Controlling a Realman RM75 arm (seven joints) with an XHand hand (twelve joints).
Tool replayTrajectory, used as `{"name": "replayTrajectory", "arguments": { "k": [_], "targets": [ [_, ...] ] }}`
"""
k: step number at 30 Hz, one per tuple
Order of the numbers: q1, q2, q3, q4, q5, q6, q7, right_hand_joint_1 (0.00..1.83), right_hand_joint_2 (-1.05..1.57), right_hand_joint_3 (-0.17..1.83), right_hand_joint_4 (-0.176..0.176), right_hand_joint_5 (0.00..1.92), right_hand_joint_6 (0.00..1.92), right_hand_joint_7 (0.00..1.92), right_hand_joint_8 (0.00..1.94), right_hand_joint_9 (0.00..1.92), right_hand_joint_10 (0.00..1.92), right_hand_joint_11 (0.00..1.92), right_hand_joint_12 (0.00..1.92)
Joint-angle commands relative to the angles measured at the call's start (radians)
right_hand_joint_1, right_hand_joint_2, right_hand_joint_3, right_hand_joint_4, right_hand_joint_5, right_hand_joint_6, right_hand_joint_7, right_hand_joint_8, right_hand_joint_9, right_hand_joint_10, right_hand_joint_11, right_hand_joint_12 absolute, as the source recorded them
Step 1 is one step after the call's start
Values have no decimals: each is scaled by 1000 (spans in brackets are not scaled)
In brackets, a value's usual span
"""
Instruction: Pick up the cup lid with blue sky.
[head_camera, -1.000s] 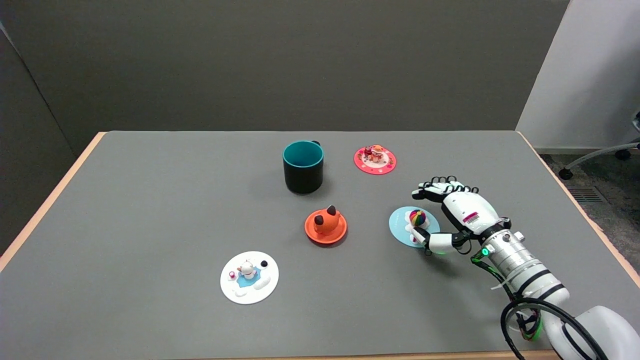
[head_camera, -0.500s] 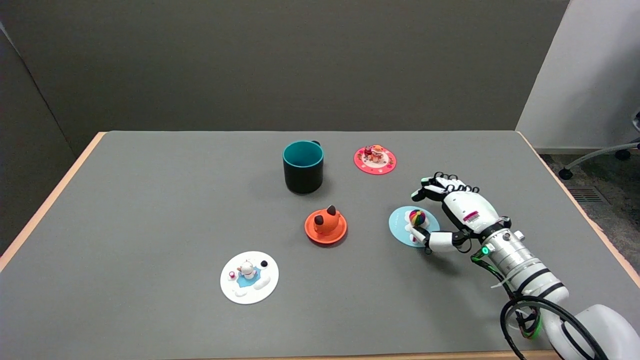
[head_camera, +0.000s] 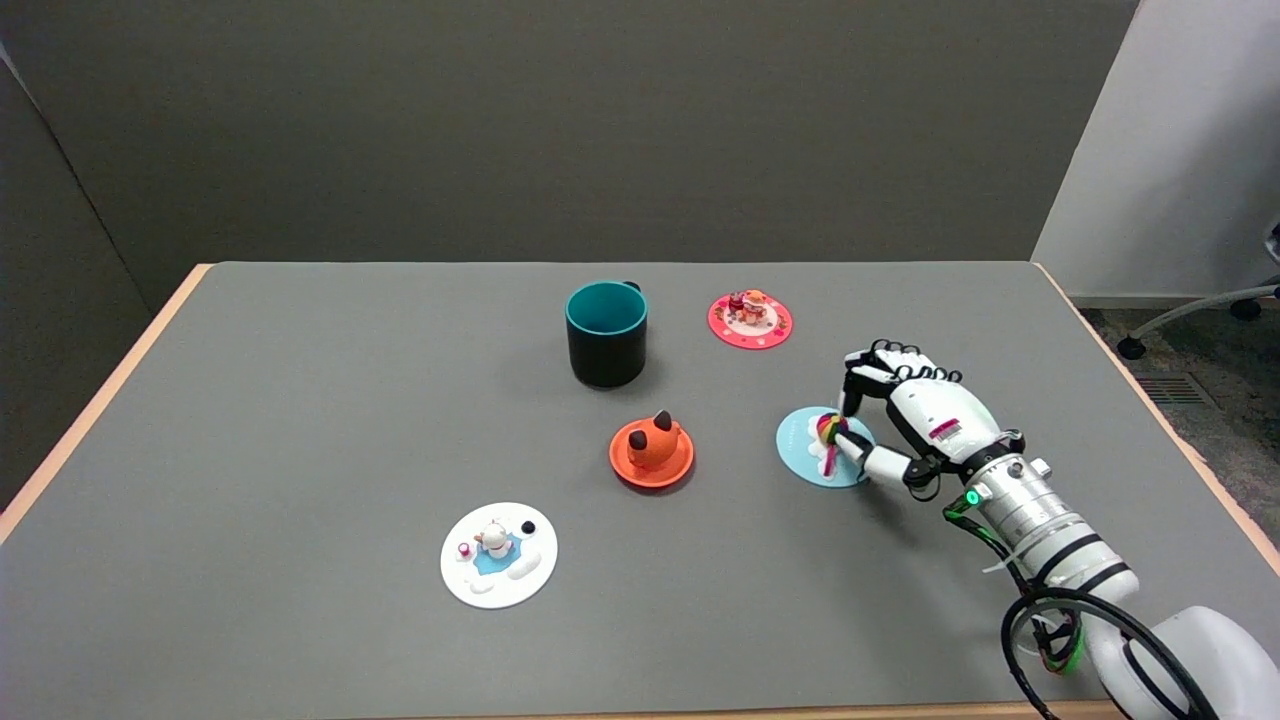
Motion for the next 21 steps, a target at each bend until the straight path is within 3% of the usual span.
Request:
{"name": "replayTrajectory", "arguments": {
  "k": [1,15,16,17,18,20,21],
  "targets": [
    [7,-2,4,0,1,3,16,898,1274,219,-44,526,1663,70,766,14,988,-1,1351],
    [2,3,18,-26,3,0,19,856,1301,223,-47,493,1711,111,769,38,974,-1,1317],
    [-1,6,23,-32,1,2,19,872,1246,296,-54,493,1496,130,756,47,968,-1,1303],
    [-3,9,26,-35,-2,1,19,927,958,671,-61,499,439,183,695,55,971,-1,1286],
    [-5,13,29,-39,-5,-2,22,949,965,643,-72,507,398,207,663,78,937,-1,1283],
    [-13,22,32,-44,-7,-7,27,965,857,845,-100,510,312,288,557,149,818,-1,1315],
    [-16,27,32,-47,-12,-7,27,972,910,698,-116,481,222,332,465,186,791,-1,1273]
  ]
}}
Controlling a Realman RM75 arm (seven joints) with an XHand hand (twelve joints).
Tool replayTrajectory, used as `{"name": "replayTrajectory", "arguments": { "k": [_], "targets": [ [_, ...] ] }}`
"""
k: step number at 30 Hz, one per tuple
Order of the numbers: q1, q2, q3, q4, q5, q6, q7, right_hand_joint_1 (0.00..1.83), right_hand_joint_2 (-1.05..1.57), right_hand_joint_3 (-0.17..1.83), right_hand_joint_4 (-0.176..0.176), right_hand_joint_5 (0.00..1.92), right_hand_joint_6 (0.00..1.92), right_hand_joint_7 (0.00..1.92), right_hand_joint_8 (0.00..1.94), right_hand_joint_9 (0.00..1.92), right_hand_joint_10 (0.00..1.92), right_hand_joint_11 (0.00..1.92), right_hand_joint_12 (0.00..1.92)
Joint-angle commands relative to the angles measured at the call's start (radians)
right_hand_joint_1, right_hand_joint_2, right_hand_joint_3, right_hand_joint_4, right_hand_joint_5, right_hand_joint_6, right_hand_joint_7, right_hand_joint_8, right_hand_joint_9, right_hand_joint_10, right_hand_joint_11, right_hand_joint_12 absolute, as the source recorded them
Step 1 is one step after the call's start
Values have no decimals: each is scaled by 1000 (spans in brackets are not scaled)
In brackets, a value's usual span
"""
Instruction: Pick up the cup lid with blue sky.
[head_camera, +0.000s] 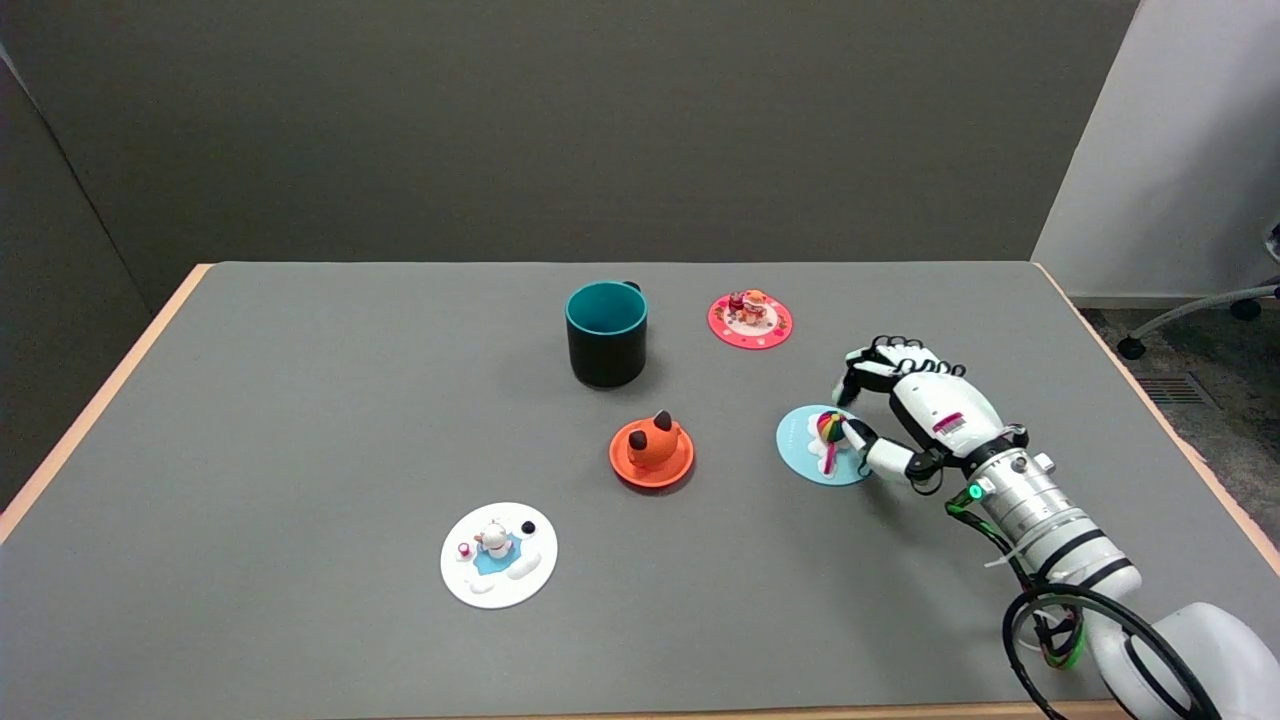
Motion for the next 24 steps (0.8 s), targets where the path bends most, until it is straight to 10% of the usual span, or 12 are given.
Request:
{"name": "replayTrajectory", "arguments": {
  "k": [1,8,24],
  "targets": [
    [-25,35,23,-40,-19,-9,14,971,914,666,-124,452,182,343,438,199,772,-1,1261],
    [-35,56,13,-28,-46,-14,40,928,597,892,-143,157,72,393,290,291,538,-1,1191],
    [13,128,-34,68,-53,-60,58,938,661,850,-151,282,105,373,323,310,515,-1,1176]
  ]
}}
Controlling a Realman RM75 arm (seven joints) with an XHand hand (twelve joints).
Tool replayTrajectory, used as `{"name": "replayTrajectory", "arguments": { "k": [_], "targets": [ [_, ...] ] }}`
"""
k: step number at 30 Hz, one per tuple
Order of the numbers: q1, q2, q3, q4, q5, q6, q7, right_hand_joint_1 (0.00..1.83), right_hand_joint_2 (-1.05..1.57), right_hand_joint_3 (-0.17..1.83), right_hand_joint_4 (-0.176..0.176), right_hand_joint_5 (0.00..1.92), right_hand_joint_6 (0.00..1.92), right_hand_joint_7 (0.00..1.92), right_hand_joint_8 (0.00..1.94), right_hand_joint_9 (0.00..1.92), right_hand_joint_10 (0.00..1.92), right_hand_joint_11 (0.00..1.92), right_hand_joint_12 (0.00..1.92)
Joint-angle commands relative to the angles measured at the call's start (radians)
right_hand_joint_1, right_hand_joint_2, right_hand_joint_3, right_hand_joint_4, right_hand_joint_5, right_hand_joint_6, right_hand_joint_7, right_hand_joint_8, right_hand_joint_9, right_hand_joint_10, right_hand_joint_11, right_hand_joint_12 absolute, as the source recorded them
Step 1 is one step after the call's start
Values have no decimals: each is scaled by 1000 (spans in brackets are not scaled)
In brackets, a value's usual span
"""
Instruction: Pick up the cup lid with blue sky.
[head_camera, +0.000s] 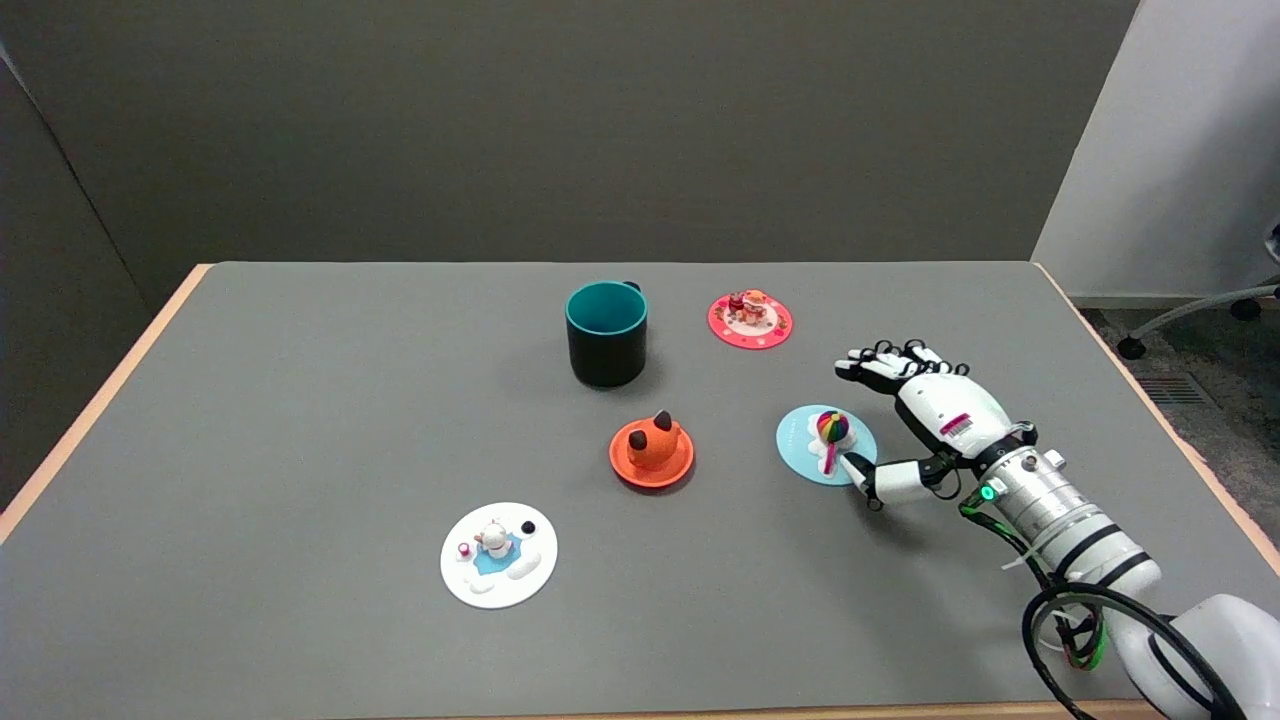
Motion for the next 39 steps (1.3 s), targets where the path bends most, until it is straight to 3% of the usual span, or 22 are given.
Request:
{"name": "replayTrajectory", "arguments": {
  "k": [1,13,15,20,21,22,24,26,39],
  "targets": [
    [35,79,-43,70,-17,-33,28,974,708,742,-149,277,141,391,280,328,480,-1,1186],
    [66,100,-57,110,-14,-57,42,973,770,711,-142,358,149,357,338,295,554,-1,1189],
    [64,102,-56,115,-13,-62,42,928,705,878,-146,388,102,327,406,265,596,-1,1188],
    [61,102,-50,122,-12,-66,42,943,732,876,-141,419,105,320,420,258,619,-1,1202],
    [60,102,-50,123,-12,-66,42,950,745,863,-140,434,112,318,418,256,621,-1,1204],
    [60,102,-50,123,-12,-67,42,979,810,726,-134,423,148,333,385,268,613,-1,1207],
    [60,102,-50,124,-12,-69,42,977,769,865,-134,478,118,311,427,242,646,-1,1222],
    [60,102,-50,124,-12,-69,42,987,784,857,-129,514,116,307,426,236,649,-1,1242],
    [69,100,-57,128,-12,-65,42,1024,827,832,-97,548,281,281,466,218,688,-1,1282]
  ]
}}
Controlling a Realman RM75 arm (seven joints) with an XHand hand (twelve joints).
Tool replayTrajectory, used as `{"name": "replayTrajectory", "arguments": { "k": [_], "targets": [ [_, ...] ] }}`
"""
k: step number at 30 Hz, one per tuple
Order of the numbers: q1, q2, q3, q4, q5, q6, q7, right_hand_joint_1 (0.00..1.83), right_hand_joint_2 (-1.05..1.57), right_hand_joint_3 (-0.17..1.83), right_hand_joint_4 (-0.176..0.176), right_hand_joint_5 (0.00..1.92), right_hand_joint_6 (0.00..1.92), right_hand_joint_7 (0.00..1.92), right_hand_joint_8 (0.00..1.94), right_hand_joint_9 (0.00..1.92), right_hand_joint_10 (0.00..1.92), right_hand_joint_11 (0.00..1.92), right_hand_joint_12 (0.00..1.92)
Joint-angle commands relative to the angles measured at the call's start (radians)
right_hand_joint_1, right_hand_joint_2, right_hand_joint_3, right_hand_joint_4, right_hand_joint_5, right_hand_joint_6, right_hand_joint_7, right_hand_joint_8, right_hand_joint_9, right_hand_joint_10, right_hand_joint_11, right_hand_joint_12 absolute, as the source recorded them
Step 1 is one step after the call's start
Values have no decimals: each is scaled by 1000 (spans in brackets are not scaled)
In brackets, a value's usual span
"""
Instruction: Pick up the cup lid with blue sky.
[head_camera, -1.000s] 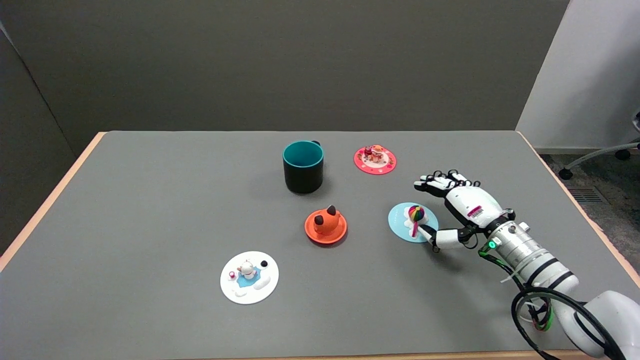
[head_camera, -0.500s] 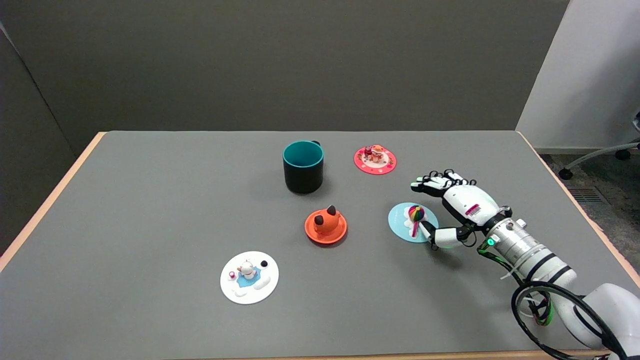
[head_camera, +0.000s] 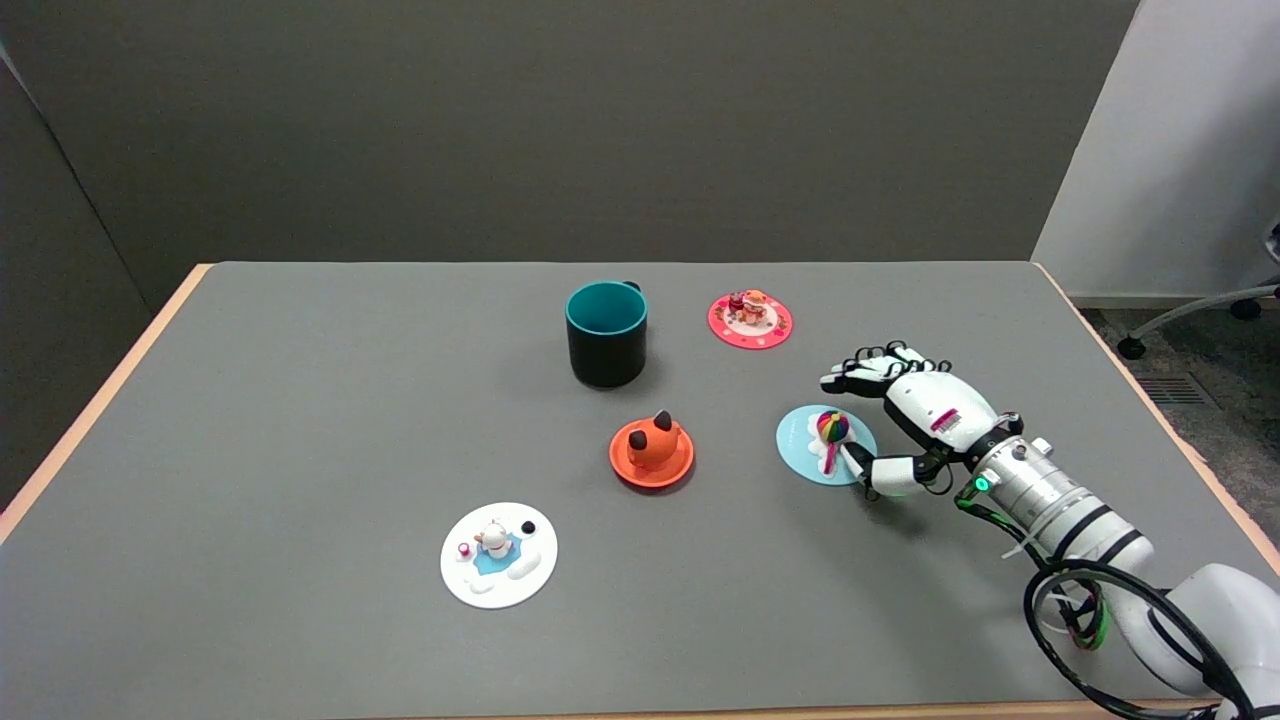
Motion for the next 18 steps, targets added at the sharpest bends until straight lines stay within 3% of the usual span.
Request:
{"name": "replayTrajectory", "arguments": {
  "k": [1,5,6,8,18],
  "targets": [
    [11,2,-7,13,-1,-3,3,1024,827,831,-96,546,285,280,467,218,689,-1,1282],
    [15,-2,-8,11,-4,-1,3,1024,833,834,-92,538,300,269,479,213,692,-1,1285],
    [2,-13,115,-25,-117,-33,-75,1025,834,835,-92,536,302,267,481,212,693,-1,1286],
    [17,-2,-14,11,-4,1,2,1024,834,835,-91,533,308,264,484,211,694,-1,1286],
    [22,-5,-32,15,-4,5,3,1024,832,836,-90,526,310,260,490,209,698,-1,1285]
  ]
}}
